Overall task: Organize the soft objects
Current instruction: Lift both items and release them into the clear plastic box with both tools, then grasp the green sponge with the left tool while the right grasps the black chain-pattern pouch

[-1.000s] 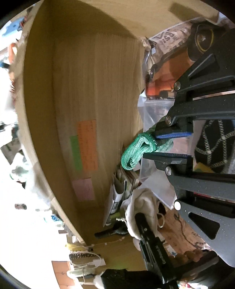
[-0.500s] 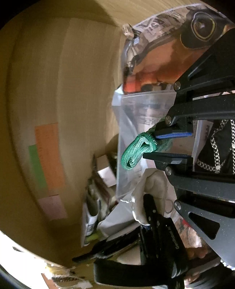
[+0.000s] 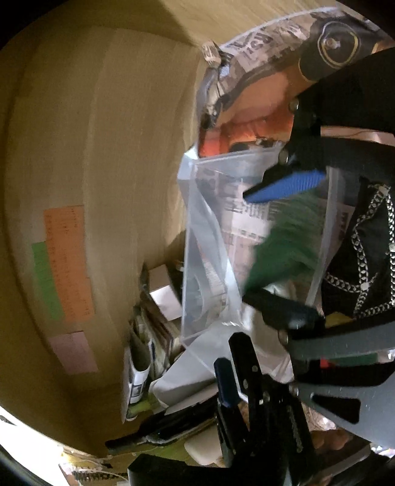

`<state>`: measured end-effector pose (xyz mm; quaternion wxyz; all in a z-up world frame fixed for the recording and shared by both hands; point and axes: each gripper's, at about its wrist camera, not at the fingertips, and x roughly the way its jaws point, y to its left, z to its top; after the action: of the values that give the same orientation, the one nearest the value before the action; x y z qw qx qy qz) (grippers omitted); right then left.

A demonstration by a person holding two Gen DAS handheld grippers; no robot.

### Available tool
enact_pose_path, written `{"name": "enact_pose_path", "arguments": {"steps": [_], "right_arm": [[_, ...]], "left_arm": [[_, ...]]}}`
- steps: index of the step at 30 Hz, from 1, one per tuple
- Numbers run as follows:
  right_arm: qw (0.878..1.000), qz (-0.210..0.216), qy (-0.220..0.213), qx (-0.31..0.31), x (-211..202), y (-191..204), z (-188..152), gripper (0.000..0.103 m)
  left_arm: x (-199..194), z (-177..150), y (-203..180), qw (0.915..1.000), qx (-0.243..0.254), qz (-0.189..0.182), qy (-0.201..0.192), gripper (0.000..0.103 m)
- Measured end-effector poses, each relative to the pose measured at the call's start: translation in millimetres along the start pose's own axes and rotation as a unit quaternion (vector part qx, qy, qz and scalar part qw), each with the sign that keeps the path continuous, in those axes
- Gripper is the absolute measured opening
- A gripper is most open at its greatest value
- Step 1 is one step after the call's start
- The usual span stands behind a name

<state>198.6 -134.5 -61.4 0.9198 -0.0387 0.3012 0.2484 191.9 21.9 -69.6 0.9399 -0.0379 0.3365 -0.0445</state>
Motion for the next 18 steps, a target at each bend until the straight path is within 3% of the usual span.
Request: {"name": "enact_pose_path", "arguments": {"steps": [7, 11, 18], "right_arm": [[0.999, -0.006, -0.046, -0.006, -36.2, 7.0, 3.0, 0.080], [0.997, -0.011, -0.069, -0.013, -60.4, 7.2, -1.5, 0.084], [0.998, -0.022, -0.051, -0.013, -70.0, -0.3, -24.5, 0.085]], "left_arm": [[-56.0, 0.1, -5.9, 0.9977, 0.006, -0.003, -0.067, 0.065], [-78.4, -8.5, -9.5, 0.9962, 0.010, -0.009, -0.086, 0.076], [-74.2, -35.1, -22.0, 0.9980, 0.023, -0.028, -0.051, 0.076]]}}
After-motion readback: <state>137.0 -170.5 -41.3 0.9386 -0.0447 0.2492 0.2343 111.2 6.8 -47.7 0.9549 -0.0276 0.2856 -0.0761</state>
